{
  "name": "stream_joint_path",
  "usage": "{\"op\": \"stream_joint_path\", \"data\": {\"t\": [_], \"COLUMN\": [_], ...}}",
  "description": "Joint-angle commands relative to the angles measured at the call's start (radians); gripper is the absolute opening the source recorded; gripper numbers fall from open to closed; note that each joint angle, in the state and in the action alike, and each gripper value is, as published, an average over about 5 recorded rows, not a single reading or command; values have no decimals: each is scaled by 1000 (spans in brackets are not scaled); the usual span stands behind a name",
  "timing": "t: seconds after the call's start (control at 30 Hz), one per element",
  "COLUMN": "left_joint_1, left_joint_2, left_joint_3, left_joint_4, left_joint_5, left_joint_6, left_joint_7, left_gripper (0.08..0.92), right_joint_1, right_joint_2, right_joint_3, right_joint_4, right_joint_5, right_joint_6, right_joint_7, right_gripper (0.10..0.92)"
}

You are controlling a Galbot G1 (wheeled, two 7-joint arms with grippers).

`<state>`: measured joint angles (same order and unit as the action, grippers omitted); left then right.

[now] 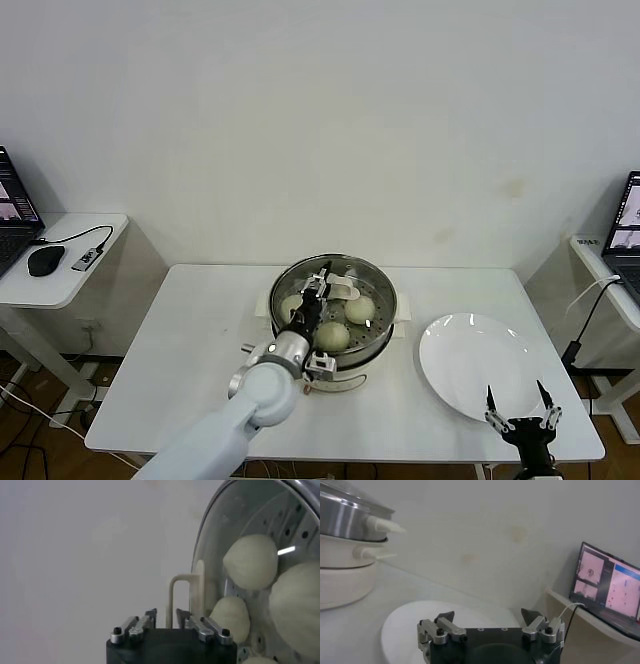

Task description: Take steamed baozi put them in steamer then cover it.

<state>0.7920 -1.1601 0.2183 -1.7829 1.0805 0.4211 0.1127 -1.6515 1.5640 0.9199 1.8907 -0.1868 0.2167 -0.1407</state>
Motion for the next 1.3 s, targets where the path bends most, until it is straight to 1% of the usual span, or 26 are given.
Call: {"op": "stream_joint_path", "data": {"t": [0.03, 0.17, 0.23, 0.3, 0.37, 0.4, 0.47, 0.5, 0.53, 0.6, 0.67, 0.73, 0.83, 1.07, 1.3], "left_joint_1": [143, 252, 321, 401, 495, 547, 649, 697, 739, 822, 892, 949, 1000, 1022, 1039], "left_joint_2": [46, 87, 102, 113, 116, 111, 84, 65, 50, 26, 9, -3, -19, -91, -119], "left_joint_3": [-36, -95, -165, -262, -377, -438, -562, -616, -659, -712, -721, -715, -699, -690, -699], "left_joint_4": [-182, -291, -348, -398, -416, -410, -376, -358, -343, -329, -322, -324, -330, -269, -207], "left_joint_5": [-55, -169, -257, -393, -574, -693, -917, -1017, -1110, -1247, -1340, -1412, -1465, -1424, -1394], "left_joint_6": [-7, -13, -24, -61, -145, -216, -362, -416, -453, -467, -463, -462, -487, -540, -572], "left_joint_7": [-45, -82, -110, -162, -219, -246, -284, -298, -309, -329, -345, -341, -329, -342, -291], "left_gripper": [546, 658, 719, 771, 802, 814, 820, 821, 822, 823, 823, 823, 823, 823, 823], "right_joint_1": [-1, -2, -3, -4, -6, -9, -15, -19, -23, -36, -55, -78, -111, -162, -160], "right_joint_2": [1, 1, 1, 0, -3, -6, -14, -19, -24, -40, -61, -87, -125, -156, -155], "right_joint_3": [-1, -6, -14, -22, -31, -35, -43, -48, -53, -71, -96, -125, -161, -210, -239], "right_joint_4": [-1, -3, -3, -1, 3, 6, 12, 16, 18, 24, 30, 37, 50, 64, 53], "right_joint_5": [-2, -4, -3, 3, 12, 17, 27, 31, 36, 59, 88, 119, 165, 232, 222], "right_joint_6": [1, 5, 10, 18, 27, 30, 35, 36, 36, 31, 23, 15, 0, -20, -19], "right_joint_7": [0, 2, 4, 6, 8, 8, 9, 9, 10, 8, 1, -10, -30, -48, -45], "right_gripper": [823, 823, 823, 823, 823, 823, 823, 823, 823, 823, 823, 823, 823, 823, 823]}}
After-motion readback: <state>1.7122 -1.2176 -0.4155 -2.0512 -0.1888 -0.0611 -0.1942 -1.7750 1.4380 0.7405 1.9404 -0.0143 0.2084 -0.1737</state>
